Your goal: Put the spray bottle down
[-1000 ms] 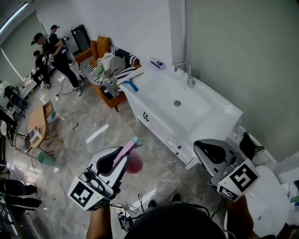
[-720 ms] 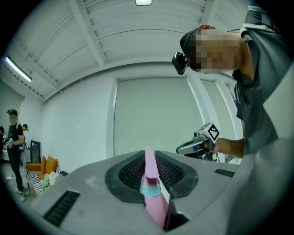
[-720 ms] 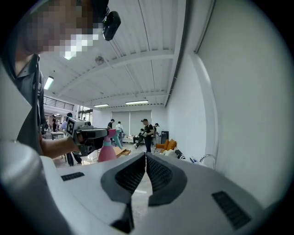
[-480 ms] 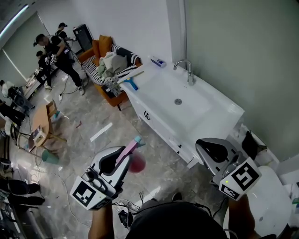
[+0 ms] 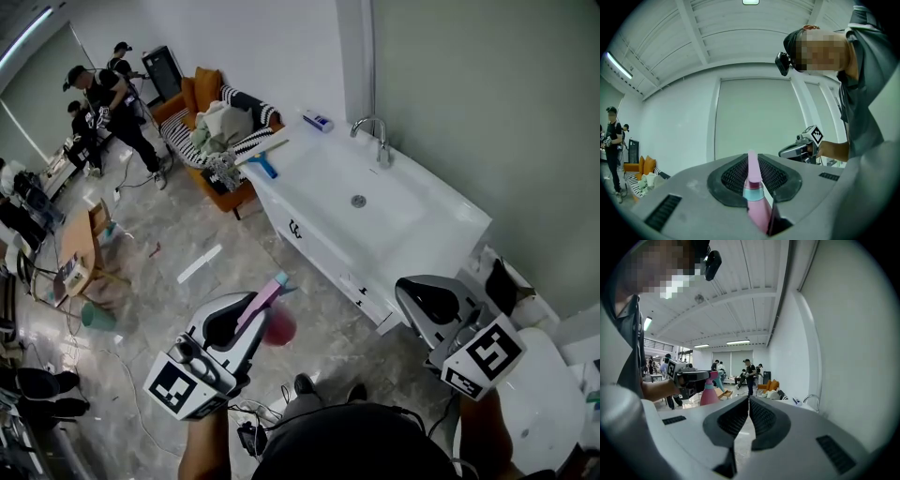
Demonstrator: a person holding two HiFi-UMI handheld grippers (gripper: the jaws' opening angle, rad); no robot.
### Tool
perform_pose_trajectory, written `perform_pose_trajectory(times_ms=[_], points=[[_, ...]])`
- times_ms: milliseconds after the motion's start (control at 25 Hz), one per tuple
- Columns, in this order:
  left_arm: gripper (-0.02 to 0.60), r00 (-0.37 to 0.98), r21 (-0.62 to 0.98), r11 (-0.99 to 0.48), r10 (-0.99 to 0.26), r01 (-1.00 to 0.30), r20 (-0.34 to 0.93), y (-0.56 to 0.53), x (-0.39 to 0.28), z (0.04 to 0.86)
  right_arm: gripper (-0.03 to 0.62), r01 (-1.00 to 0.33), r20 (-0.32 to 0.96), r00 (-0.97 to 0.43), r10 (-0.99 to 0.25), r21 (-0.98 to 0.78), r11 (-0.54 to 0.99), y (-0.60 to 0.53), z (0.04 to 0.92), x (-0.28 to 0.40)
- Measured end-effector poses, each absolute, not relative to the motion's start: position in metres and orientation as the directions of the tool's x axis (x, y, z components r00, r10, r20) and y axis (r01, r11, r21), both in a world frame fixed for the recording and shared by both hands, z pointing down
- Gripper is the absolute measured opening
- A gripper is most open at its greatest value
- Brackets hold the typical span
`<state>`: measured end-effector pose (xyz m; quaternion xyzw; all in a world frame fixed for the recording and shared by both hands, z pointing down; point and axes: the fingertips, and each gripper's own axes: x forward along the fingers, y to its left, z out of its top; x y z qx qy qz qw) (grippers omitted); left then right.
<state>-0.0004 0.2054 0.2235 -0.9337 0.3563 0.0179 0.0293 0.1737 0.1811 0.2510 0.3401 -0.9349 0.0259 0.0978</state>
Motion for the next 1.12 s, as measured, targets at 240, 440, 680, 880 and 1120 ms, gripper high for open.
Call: perform_pose_trajectory(times_ms=[240, 440, 680, 880, 1120], points=[[0.066, 0.763, 0.037, -0.768, -0.640, -0.640, -0.089, 0.206, -0.022, 0.223, 0.011, -0.687, 0.232, -0.696, -0.679, 0.059, 0.724, 0.188, 0.238, 0.160], [0.066, 0.801, -0.009, -0.806, -0.587, -0.592, -0.113, 0.177, -0.056, 0.186, 0.011, -0.699, 0.207, -0.693, -0.690, 0.040, 0.714, 0.168, 0.235, 0.103], [0.066, 0.805, 0.010, -0.814, -0.577, -0.581, -0.136, 0.164, -0.074, 0.197, 0.011, -0.706, 0.200, -0.690, -0.696, 0.024, 0.708, 0.152, 0.247, 0.080], [0.066, 0.833, -0.018, -0.841, -0.534, -0.541, -0.143, 0.139, -0.084, 0.210, 0.011, -0.720, 0.200, -0.674, -0.711, 0.041, 0.693, 0.132, 0.231, 0.072], [0.066, 0.839, -0.046, -0.841, -0.532, -0.539, -0.115, 0.153, -0.135, 0.217, 0.011, -0.721, 0.229, -0.660, -0.715, 0.075, 0.689, 0.142, 0.238, 0.027]])
